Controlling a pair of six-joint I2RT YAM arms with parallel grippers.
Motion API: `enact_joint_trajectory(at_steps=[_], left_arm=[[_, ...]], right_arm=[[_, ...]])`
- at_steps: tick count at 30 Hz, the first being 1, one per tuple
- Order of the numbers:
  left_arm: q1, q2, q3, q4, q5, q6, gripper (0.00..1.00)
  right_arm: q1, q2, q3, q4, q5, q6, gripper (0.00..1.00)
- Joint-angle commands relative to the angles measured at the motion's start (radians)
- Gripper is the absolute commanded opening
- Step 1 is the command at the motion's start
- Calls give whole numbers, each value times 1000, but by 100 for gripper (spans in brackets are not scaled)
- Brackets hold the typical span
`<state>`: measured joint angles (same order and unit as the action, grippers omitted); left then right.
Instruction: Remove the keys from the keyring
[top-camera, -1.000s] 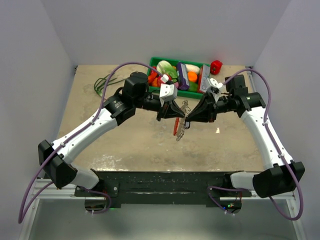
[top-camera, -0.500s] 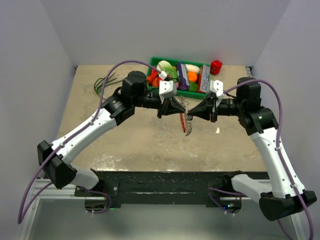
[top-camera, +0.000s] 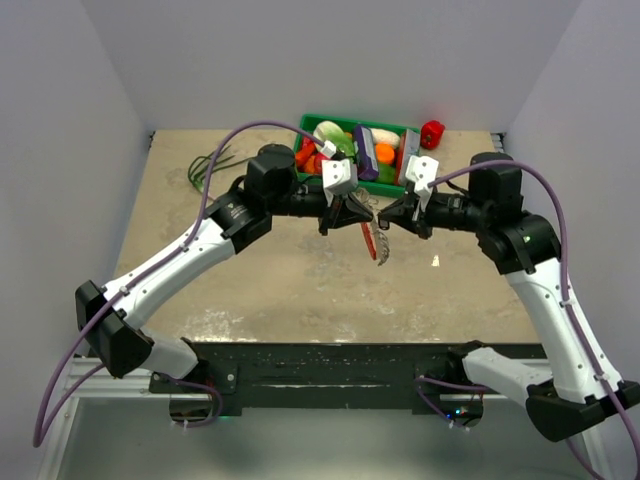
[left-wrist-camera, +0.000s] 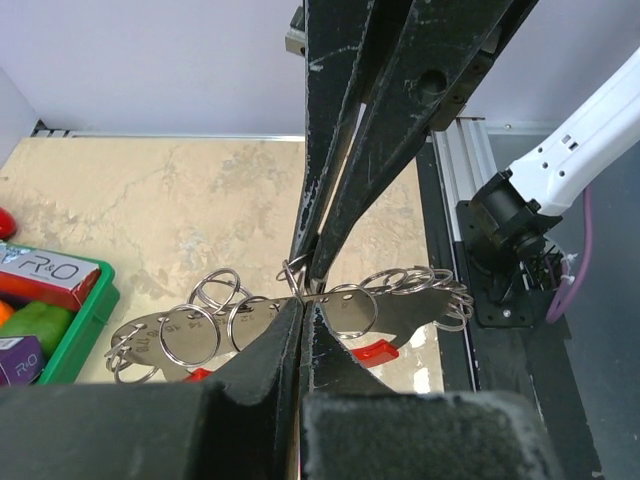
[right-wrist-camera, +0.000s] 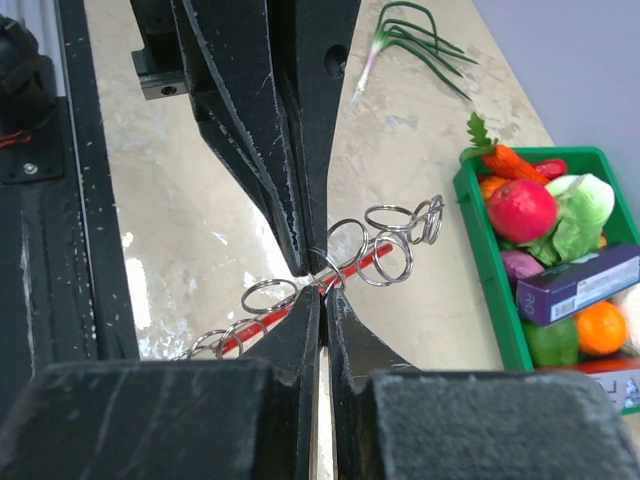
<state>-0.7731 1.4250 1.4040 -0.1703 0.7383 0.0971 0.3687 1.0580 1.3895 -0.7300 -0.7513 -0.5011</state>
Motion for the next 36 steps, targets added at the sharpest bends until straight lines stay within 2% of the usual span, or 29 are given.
enact_joint_trajectory(at_steps=[1,12,17,22,28,32,36], left_arm=[[-25,-11,-10,-8,21,-2,0],[-37,-3,-7,-17,50,-2,0],[-58,17,-23,3,151,-19,0],[-72,20,-31,-24,196,12,0],[-71,12,-40,-23,197,18,0],[-71,9,-36,-24,216,24,0],[-71,0,-34,-43,251,52,0]], right_arm=[[7,-12,80,57,101,-39,0],[29,7,174,-63,138,-241,0],[38,11,183,-127,106,-404,0],[36,2,203,-183,95,-528,0],[38,-3,229,-229,107,-590,0],[36,-15,189,-218,125,-594,0],[35,-21,140,-165,96,-535,0]])
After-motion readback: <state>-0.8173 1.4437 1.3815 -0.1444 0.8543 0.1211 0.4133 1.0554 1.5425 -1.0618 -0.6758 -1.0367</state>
